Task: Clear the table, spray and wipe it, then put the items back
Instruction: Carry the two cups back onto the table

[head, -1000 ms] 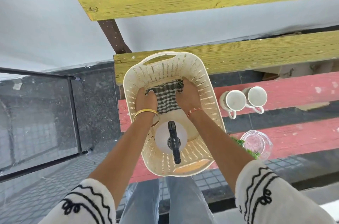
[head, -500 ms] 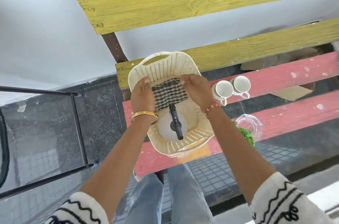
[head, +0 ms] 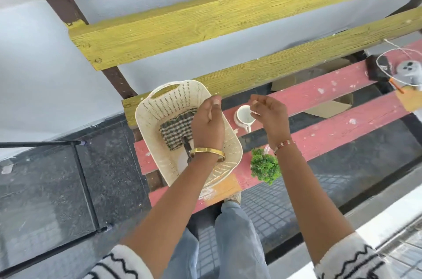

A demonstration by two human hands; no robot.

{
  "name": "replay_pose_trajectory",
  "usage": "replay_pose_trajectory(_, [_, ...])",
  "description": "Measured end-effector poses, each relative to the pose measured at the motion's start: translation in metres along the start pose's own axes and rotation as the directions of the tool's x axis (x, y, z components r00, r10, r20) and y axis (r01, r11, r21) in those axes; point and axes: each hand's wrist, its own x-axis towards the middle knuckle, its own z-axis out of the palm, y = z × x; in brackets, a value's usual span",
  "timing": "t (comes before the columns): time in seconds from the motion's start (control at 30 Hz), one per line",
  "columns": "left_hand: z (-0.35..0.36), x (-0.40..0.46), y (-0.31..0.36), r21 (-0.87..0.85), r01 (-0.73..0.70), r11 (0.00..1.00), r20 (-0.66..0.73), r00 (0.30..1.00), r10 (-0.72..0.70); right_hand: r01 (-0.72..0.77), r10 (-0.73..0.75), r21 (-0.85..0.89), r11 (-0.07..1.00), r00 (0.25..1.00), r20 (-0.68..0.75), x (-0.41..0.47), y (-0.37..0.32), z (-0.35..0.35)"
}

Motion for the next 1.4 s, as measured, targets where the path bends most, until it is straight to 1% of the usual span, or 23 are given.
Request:
replay_pose_trajectory(0.07, [0.019,-0.003,-0.006,0.018,-0.003,1.0,0.027,1.0,0.003,-0.019,0.02,0.034,0.999,0.999,-0.032,0.012,0.006,-0.014])
replay_pose_trajectory(0.17, [0.05,-0.007,-0.017,0.032,0.032,0.999,0.074,0.997,-0.034,-0.064,0.065,0.017,0.998,0.995,-0.069,0.032,0.019,-0.036])
replay_pose_trajectory(0.2, [0.058,-0.007,-0.021,0.064,0.037,0.997,0.087,0.995,-0.042,-0.08,0.081,0.016,0.997,0.994,-0.078,0.036,0.024,-0.041])
replay_pose_trajectory(0.23, [0.067,-0.007,-0.026,0.098,0.051,0.994,0.097,0.993,-0.06,-0.1,0.101,0.02,0.995,0.991,-0.084,0.042,0.029,-0.047])
replay_pose_trajectory(0.3, [0.087,-0.001,-0.034,0.106,0.106,0.989,0.1,0.988,-0.117,-0.115,0.116,0.013,0.993,0.989,-0.088,0.059,0.04,-0.057])
replay_pose_trajectory(0.4, [0.111,0.009,-0.045,0.121,0.227,0.966,0.094,0.966,-0.239,-0.134,0.124,-0.097,0.986,0.987,-0.105,0.085,0.058,-0.067])
replay_pose_trajectory(0.47, [0.127,0.017,-0.054,0.188,0.268,0.945,0.084,0.954,-0.288,-0.13,0.108,-0.205,0.97,0.988,-0.112,0.101,0.07,-0.071])
replay_pose_trajectory(0.53, [0.138,0.023,-0.064,0.281,0.305,0.91,0.017,0.946,-0.323,-0.114,0.08,-0.326,0.938,0.99,-0.115,0.11,0.079,-0.072])
replay_pose_trajectory(0.6, [0.147,0.027,-0.073,0.33,0.354,0.875,-0.047,0.932,-0.359,-0.12,0.082,-0.414,0.902,0.991,-0.11,0.118,0.089,-0.071])
replay_pose_trajectory(0.63, [0.151,0.027,-0.076,0.338,0.383,0.86,-0.06,0.92,-0.387,-0.121,0.087,-0.453,0.883,0.992,-0.095,0.122,0.094,-0.071])
replay_pose_trajectory(0.7, [0.156,0.027,-0.084,0.302,0.445,0.843,-0.061,0.892,-0.449,-0.1,0.092,-0.526,0.845,0.995,-0.041,0.126,0.103,-0.07])
replay_pose_trajectory(0.83, [0.161,0.029,-0.096,0.259,0.558,0.788,-0.082,0.826,-0.558,-0.058,0.117,-0.599,0.798,0.991,0.06,0.129,0.117,-0.066])
replay_pose_trajectory(0.9, [0.163,0.031,-0.099,0.309,0.571,0.76,-0.084,0.813,-0.577,-0.034,0.108,-0.623,0.781,0.991,0.082,0.129,0.121,-0.064])
replay_pose_trajectory(0.97, [0.163,0.037,-0.103,0.405,0.565,0.719,-0.091,0.807,-0.584,-0.015,0.091,-0.646,0.763,0.992,0.084,0.13,0.124,-0.063])
replay_pose_trajectory(1.07, [0.159,0.047,-0.109,0.538,0.588,0.605,-0.103,0.758,-0.645,-0.005,0.079,-0.658,0.753,0.993,0.083,0.133,0.125,-0.063])
replay_pose_trajectory(1.13, [0.157,0.052,-0.114,0.561,0.61,0.559,-0.123,0.729,-0.673,0.008,0.073,-0.656,0.754,0.993,0.097,0.135,0.125,-0.062])
replay_pose_trajectory(1.17, [0.156,0.052,-0.114,0.601,0.587,0.543,-0.114,0.735,-0.669,0.016,0.075,-0.656,0.754,0.991,0.11,0.136,0.125,-0.062])
replay_pose_trajectory(1.2, [0.156,0.052,-0.114,0.64,0.547,0.54,-0.105,0.758,-0.643,0.023,0.08,-0.656,0.755,0.989,0.127,0.136,0.125,-0.062])
replay_pose_trajectory(1.27, [0.156,0.051,-0.115,0.664,0.537,0.52,-0.103,0.755,-0.648,0.02,0.107,-0.639,0.769,0.981,0.159,0.135,0.126,-0.062])
replay_pose_trajectory(1.33, [0.156,0.05,-0.116,0.683,0.498,0.534,-0.093,0.785,-0.613,-0.005,0.137,-0.598,0.801,0.975,0.176,0.133,0.127,-0.062])
replay_pose_trajectory(1.4, [0.158,0.05,-0.116,0.66,0.492,0.568,-0.095,0.804,-0.586,-0.013,0.139,-0.57,0.822,0.974,0.178,0.131,0.125,-0.061])
